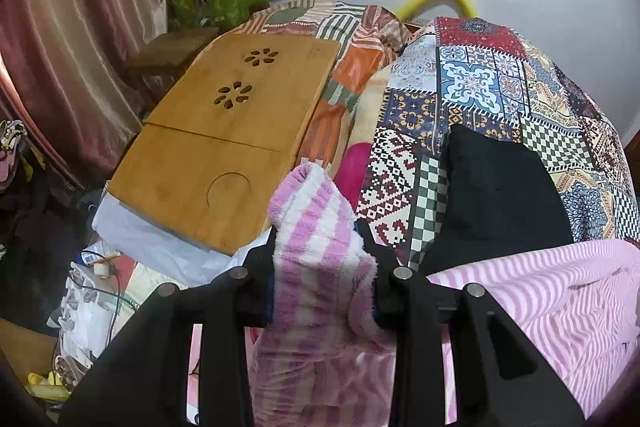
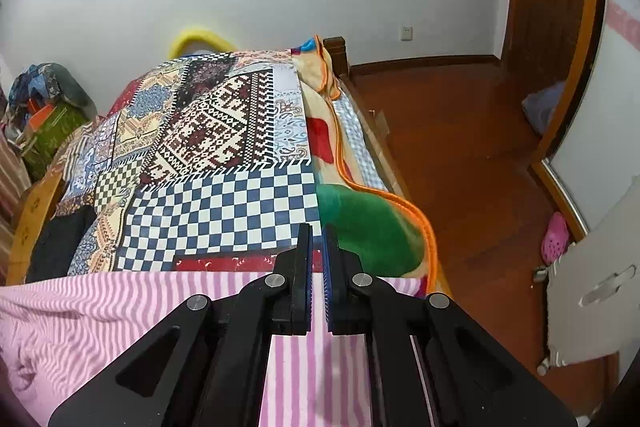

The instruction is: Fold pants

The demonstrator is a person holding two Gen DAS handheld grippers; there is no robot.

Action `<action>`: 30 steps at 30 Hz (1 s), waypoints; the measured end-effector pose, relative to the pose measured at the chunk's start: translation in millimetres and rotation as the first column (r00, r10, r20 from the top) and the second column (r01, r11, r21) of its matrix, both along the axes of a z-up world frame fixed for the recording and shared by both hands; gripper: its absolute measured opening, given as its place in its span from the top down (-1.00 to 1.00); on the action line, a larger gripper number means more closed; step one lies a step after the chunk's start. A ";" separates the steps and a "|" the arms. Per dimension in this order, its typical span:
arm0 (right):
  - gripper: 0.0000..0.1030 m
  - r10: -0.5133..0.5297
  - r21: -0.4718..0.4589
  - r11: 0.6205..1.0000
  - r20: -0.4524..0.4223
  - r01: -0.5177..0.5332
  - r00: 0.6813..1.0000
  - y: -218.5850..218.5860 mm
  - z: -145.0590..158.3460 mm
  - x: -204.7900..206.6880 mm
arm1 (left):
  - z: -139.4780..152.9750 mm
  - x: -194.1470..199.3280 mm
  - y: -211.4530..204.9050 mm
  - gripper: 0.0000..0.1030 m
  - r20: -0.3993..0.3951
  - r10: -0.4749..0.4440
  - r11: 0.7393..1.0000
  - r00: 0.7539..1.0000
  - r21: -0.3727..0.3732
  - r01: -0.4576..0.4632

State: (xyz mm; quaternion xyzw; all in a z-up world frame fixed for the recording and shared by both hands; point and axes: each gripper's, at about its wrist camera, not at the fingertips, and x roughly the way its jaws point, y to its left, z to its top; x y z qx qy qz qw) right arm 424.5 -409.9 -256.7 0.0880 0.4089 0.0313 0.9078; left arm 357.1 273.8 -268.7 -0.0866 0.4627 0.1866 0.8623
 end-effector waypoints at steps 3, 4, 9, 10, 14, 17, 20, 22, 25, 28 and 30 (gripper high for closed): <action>0.74 0.009 -0.013 1.000 -0.048 -0.010 0.999 -6.8 -11.4 -0.5 | -11.2 0.9 0.0 0.36 -0.031 0.003 1.000 1.000 0.000 -0.003; 0.47 0.010 -0.029 1.000 -0.070 -0.012 0.997 -9.1 -18.7 -1.1 | -17.3 2.2 0.0 0.36 -0.045 0.006 1.000 0.999 -0.002 -0.006; -0.03 -0.009 -0.104 0.995 -0.112 -0.003 0.994 -18.8 -51.7 -9.5 | -38.7 7.6 0.9 0.36 -0.083 0.022 1.000 0.996 0.004 -0.022; -0.04 -0.010 -0.103 0.995 -0.127 -0.003 0.992 -21.7 -58.5 -8.2 | -42.0 9.1 1.5 0.36 -0.087 0.028 1.000 0.996 0.005 -0.027; -0.23 -0.009 -0.074 0.997 -0.184 -0.005 0.983 -29.1 -87.6 4.4 | -52.4 14.6 2.5 0.36 -0.114 0.036 0.999 0.993 0.018 -0.034; -0.55 -0.017 -0.096 0.995 -0.203 -0.003 0.979 -30.9 -106.1 16.2 | -58.8 18.3 -0.6 0.36 -0.135 0.035 0.999 0.990 0.034 -0.030; -0.67 -0.017 -0.055 0.998 -0.190 0.007 0.982 -36.0 -118.3 21.7 | -63.6 20.8 -4.2 0.35 -0.149 0.030 0.998 0.988 0.054 -0.022; -0.66 -0.011 -0.010 1.000 -0.187 0.009 0.982 -41.1 -121.8 21.1 | -66.5 23.5 -5.9 0.35 -0.156 0.030 0.998 0.987 0.054 -0.022; -0.16 0.016 0.108 0.994 -0.196 0.006 0.980 -48.9 -127.3 19.6 | -70.5 27.8 -8.9 0.35 -0.160 0.031 0.999 0.987 0.048 -0.023; 0.33 0.051 0.181 0.983 -0.179 -0.018 0.982 -47.1 -122.7 15.5 | -72.2 29.8 -14.1 0.34 -0.161 0.024 0.999 0.987 0.045 -0.017; 0.56 0.054 0.128 0.991 -0.158 -0.033 0.986 -36.5 -114.2 11.1 | -71.6 29.9 -17.9 0.35 -0.160 0.014 0.999 0.987 0.048 -0.006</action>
